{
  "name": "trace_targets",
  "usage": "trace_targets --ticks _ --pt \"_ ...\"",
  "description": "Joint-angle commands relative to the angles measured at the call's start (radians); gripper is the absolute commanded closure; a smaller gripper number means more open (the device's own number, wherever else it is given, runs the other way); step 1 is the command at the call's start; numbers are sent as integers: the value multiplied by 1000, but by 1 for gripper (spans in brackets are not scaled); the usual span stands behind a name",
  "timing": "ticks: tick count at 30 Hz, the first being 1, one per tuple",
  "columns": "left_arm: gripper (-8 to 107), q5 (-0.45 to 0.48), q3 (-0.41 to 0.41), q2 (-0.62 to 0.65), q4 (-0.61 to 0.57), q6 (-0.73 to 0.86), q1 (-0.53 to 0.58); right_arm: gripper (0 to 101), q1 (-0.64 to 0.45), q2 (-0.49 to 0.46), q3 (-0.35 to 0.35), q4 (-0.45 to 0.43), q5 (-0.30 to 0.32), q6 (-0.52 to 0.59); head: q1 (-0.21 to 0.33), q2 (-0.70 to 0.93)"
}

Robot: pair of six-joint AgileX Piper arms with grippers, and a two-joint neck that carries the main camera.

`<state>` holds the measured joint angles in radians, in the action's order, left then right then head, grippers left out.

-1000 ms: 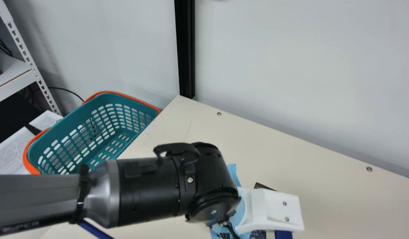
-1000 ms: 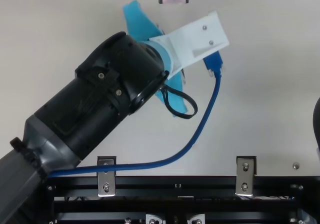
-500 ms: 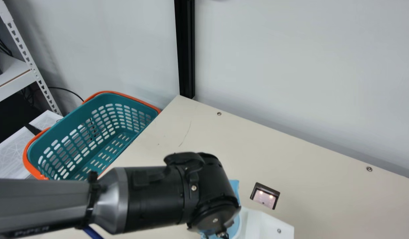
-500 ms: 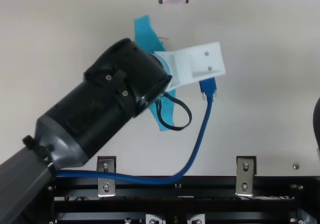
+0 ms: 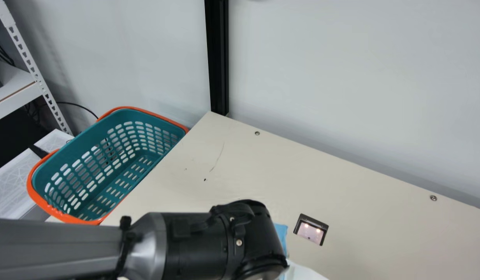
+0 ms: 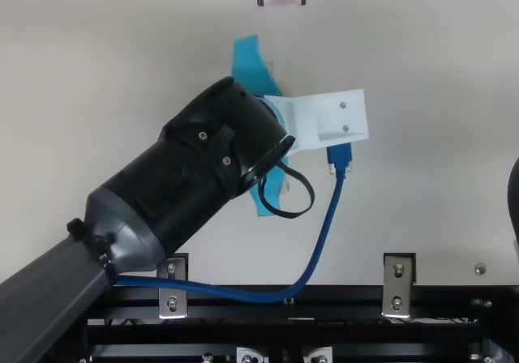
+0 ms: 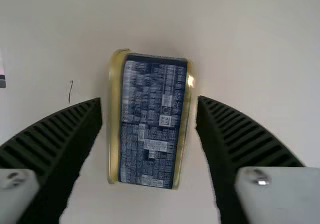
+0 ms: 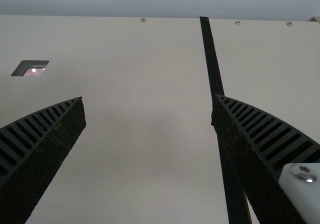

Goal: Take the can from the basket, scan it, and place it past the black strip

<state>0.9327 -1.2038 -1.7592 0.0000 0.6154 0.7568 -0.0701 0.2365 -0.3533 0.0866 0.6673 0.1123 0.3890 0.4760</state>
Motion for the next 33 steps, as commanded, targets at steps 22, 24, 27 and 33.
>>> trace_targets --ticks 22,24,27,33 --pt "9 -146 121 305 -298 -35 -159 0 0 0 0 2 0 0 45 -86" --pt "9 -191 141 332 -303 -71 -186 0 0 0 0 2 0 0 46 -134" --pt "9 -264 175 369 -306 -128 -226 0 0 0 0 2 0 0 47 -203" --pt "9 -425 241 424 -287 -251 -295 0 0 0 0 2 0 0 33 -287"
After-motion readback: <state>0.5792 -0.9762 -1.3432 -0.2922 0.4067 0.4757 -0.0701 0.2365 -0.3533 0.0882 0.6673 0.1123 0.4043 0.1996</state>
